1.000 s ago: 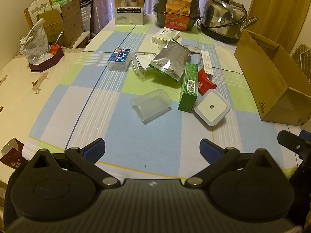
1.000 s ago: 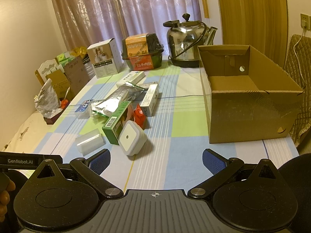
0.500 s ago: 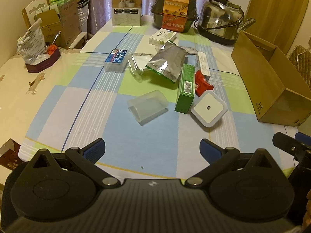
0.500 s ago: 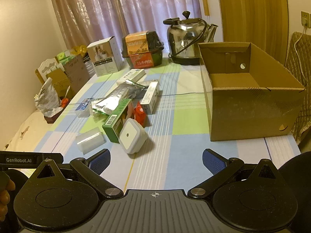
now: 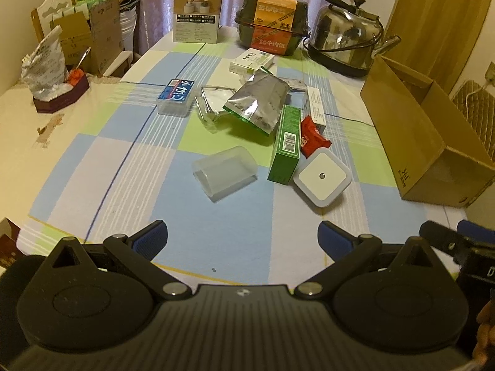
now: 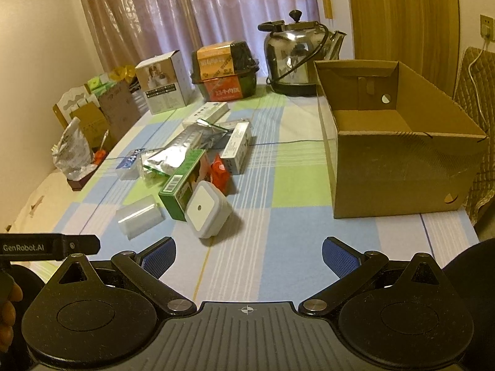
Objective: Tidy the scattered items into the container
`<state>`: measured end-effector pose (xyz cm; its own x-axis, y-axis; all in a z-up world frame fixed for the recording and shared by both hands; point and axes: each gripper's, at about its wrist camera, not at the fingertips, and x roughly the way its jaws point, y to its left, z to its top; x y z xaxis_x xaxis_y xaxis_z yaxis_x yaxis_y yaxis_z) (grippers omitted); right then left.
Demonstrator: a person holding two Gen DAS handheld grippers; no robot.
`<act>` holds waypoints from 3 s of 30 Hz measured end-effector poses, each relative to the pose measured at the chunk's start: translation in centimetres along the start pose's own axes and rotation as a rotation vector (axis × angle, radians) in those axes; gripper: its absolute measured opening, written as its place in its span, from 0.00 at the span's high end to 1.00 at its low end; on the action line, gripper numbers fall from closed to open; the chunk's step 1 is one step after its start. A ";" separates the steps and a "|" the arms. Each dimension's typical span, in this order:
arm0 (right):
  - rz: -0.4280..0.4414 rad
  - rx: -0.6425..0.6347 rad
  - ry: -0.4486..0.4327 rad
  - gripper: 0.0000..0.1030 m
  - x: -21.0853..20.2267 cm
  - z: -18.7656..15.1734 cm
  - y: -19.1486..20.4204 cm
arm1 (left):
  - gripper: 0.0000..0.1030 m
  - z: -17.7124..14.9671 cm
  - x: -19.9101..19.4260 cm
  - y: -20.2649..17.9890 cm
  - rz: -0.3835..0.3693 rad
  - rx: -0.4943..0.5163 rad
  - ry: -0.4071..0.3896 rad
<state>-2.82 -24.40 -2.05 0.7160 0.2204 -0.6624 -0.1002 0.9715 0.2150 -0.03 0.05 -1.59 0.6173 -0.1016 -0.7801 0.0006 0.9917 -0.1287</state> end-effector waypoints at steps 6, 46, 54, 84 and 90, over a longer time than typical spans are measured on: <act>-0.003 -0.018 0.019 0.00 0.1 0.3 0.0 | 0.01 -0.1 0.0 0.2 0.004 0.006 -0.031; -0.069 -1.009 0.095 0.19 15.6 -0.4 10.8 | 0.01 5.5 9.7 3.6 -0.060 0.539 0.068; -0.088 -0.996 0.109 0.33 16.5 -0.2 10.1 | 0.01 5.2 11.4 3.2 -0.107 0.642 0.063; -0.055 -0.537 0.148 0.33 13.8 1.8 4.5 | 0.38 5.0 14.6 1.6 -0.212 0.609 0.193; -0.046 -0.466 0.150 0.33 13.8 2.1 3.7 | 0.38 5.6 15.6 1.2 -0.192 0.591 0.215</act>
<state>8.11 -17.97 -8.90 0.6229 0.1535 -0.7671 -0.3941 0.9086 -0.1383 14.00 0.09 -10.47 0.3925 -0.2343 -0.8894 0.5648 0.8246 0.0320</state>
